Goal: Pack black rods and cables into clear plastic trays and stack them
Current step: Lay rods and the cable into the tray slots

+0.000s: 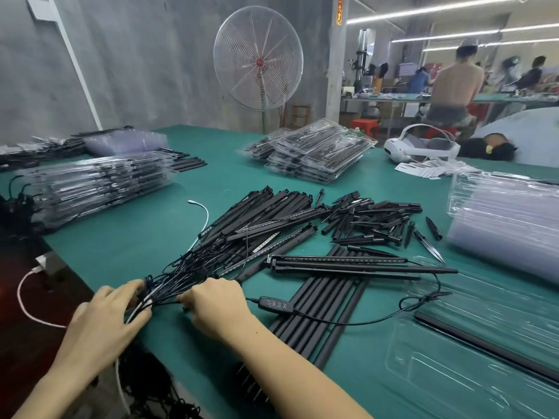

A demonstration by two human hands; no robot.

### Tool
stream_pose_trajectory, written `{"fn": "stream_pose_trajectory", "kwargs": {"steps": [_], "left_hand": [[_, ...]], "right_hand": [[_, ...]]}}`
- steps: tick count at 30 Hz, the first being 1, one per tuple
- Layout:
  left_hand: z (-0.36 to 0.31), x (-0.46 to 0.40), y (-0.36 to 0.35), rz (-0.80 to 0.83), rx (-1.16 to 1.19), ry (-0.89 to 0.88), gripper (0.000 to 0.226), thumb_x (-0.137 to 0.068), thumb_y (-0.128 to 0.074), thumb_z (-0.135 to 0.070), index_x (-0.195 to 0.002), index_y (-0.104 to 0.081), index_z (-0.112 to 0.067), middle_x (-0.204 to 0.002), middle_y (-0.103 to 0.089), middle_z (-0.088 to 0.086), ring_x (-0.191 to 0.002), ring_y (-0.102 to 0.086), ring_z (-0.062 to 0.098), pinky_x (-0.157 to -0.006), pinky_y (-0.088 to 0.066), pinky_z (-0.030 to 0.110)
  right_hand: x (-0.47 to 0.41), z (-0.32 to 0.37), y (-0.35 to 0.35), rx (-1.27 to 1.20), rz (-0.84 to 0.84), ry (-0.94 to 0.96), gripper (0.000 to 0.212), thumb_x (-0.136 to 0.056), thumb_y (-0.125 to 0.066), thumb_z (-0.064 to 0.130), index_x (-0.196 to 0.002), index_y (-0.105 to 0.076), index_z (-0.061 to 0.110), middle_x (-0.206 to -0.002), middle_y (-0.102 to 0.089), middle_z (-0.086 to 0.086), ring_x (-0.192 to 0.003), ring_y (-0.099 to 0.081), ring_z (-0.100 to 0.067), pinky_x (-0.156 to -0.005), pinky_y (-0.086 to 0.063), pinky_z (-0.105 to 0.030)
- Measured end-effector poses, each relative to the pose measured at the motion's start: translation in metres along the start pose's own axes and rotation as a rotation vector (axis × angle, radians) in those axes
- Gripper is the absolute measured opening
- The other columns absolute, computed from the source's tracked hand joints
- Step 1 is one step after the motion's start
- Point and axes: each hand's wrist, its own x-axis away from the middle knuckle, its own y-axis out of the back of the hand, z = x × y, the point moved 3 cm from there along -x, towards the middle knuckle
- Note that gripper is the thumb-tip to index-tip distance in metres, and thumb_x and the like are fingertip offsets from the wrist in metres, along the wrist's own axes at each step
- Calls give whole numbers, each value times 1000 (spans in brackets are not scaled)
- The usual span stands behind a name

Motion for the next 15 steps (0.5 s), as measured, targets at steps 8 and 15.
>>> {"fn": "stream_pose_trajectory", "kwargs": {"steps": [8,15], "left_hand": [[27,-39,3,-95,547,310,24,-94,-42,6,-102,-60,-7,-70,-57,10,-40,-54,12,-39,-42,25],[14,-48,16,-50,359,55,23,-89,-52,8,-98,-53,-13,-79,-60,11,-67,-53,28,-64,-39,41]], "right_hand": [[15,4,-9,413,71,289,29,-93,-41,12,-114,-59,20,-87,-70,-2,-81,-68,-21,-41,-12,-22],[-1,-7,16,-184,-95,-22,41,-85,-50,9,-121,-62,25,-102,-65,-19,-95,-60,-39,-68,-40,-36]]}}
